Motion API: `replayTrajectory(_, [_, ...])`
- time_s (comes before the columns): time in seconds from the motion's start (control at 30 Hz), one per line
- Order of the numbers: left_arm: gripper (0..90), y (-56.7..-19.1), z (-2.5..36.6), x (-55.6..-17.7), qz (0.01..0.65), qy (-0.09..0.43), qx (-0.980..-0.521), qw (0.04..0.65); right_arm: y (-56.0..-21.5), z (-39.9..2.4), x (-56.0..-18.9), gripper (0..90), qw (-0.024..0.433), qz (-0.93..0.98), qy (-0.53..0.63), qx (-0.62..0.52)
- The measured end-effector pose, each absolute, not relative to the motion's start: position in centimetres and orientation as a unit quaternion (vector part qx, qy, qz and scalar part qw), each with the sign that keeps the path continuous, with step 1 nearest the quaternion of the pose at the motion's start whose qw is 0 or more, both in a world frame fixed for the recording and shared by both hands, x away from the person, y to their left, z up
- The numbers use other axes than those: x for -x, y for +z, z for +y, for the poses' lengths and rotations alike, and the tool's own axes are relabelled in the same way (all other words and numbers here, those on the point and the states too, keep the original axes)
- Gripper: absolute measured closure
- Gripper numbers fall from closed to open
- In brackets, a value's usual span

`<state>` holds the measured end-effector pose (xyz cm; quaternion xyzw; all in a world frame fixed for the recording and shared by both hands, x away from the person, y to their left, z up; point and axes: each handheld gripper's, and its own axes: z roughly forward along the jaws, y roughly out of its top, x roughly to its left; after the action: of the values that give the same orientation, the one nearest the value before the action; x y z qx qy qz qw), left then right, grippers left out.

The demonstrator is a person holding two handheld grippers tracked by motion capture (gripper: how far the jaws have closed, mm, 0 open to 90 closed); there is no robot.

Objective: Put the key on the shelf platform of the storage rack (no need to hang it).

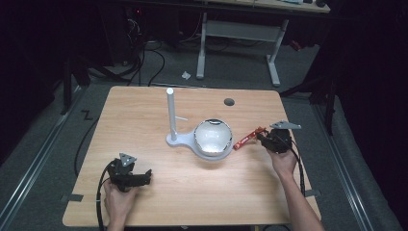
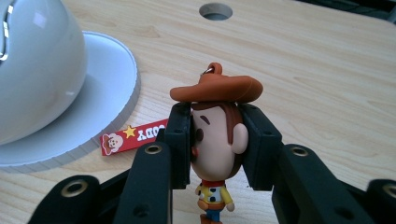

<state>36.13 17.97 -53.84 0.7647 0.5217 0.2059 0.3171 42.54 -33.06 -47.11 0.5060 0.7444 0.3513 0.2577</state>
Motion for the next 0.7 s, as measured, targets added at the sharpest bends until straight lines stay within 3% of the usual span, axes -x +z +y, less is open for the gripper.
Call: replayTrajectory(0.7, [0.6, -53.9, 17.9, -36.2, 0.522, 0.207, -0.764, 0.318, -43.1, -33.4, -40.7, 67.9, 0.27, 0.745, 0.388, -0.47])
